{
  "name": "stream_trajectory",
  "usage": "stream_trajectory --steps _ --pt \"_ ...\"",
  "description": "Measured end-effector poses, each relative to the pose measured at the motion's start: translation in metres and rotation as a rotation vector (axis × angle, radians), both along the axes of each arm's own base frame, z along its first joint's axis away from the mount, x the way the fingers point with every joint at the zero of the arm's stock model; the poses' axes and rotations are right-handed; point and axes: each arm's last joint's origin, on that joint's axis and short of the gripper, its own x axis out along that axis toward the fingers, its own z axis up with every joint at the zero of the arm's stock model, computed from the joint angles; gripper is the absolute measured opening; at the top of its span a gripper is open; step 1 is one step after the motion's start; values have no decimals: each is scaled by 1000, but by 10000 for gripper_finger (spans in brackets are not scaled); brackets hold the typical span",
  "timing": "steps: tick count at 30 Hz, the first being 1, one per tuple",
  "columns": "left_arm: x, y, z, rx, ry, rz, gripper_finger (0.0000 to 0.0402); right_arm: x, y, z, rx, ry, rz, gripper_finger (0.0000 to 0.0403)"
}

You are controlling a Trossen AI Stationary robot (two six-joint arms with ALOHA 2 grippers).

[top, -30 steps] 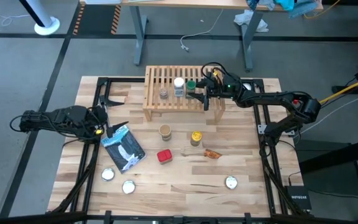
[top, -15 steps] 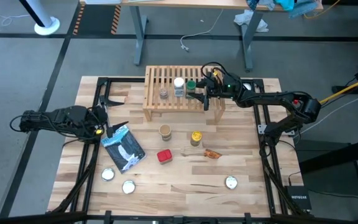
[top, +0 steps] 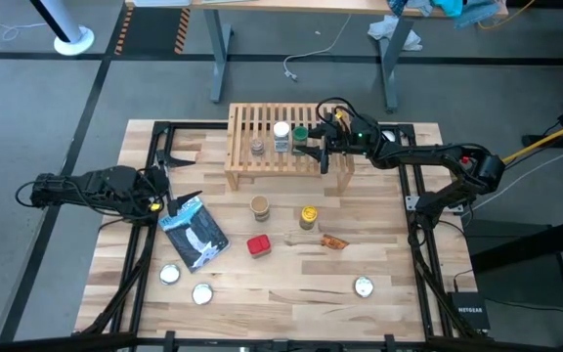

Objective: Shelf spices
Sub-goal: Remove the green seasoning bottle from the shelf

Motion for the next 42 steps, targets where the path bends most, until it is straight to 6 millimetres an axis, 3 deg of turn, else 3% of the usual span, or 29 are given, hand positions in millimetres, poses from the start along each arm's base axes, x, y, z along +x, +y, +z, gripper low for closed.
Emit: stream_trajectory --steps 14,23,31,42 --pt "0 0 0 0 0 0 400 -2 1 3 0 -1 2 209" --pt "0 0 0 -1 -1 0 400 -17 11 31 -36 -60 22 208" --pt "0 0 0 -3 -2 1 400 -43 29 51 8 6 31 207" --pt "0 0 0 -3 -2 0 400 -96 64 79 49 59 71 207"
